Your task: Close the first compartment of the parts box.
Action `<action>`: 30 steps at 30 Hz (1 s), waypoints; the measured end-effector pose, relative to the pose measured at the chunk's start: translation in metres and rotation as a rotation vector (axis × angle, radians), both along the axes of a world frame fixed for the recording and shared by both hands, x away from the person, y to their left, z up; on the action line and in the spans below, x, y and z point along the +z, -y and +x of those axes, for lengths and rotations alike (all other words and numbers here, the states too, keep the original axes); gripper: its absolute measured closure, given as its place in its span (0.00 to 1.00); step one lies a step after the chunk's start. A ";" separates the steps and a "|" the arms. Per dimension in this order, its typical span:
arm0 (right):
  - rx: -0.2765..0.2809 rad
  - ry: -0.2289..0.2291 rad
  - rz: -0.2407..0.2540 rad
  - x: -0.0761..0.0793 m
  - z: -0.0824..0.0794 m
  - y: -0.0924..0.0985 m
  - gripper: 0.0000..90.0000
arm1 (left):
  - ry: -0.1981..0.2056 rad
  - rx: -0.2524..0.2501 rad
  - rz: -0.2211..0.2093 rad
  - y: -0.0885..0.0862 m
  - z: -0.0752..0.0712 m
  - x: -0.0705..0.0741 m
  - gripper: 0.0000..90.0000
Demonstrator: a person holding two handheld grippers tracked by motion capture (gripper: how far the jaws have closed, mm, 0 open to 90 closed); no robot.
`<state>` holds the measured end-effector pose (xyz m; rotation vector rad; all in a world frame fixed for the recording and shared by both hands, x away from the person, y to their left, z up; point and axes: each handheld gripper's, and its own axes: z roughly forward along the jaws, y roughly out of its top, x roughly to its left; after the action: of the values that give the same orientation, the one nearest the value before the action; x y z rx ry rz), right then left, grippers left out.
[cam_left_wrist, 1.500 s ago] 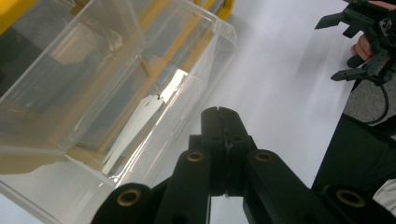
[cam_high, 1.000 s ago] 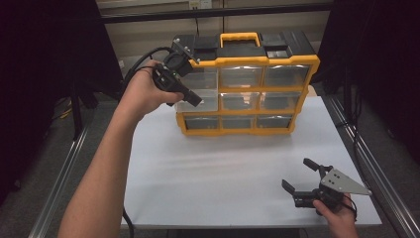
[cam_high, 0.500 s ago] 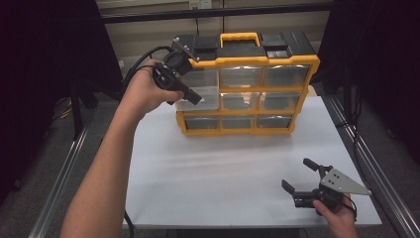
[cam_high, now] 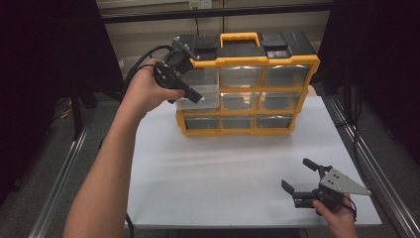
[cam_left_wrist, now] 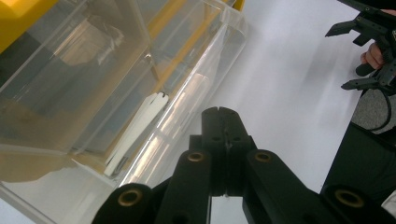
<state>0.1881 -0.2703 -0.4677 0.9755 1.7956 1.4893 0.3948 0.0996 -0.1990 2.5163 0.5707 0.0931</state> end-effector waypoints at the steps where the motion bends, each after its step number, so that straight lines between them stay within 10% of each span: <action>1: -0.002 -0.002 -0.001 0.000 0.000 0.000 0.00 | -0.006 0.008 -0.003 0.000 0.000 0.000 1.00; 30: 0.002 -0.002 -0.002 0.000 0.000 0.000 0.00 | 0.021 0.010 0.022 0.002 0.007 0.001 1.00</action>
<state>0.1882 -0.2703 -0.4680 0.9753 1.7992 1.4880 0.4016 0.0976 -0.1984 2.5307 0.5768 0.1296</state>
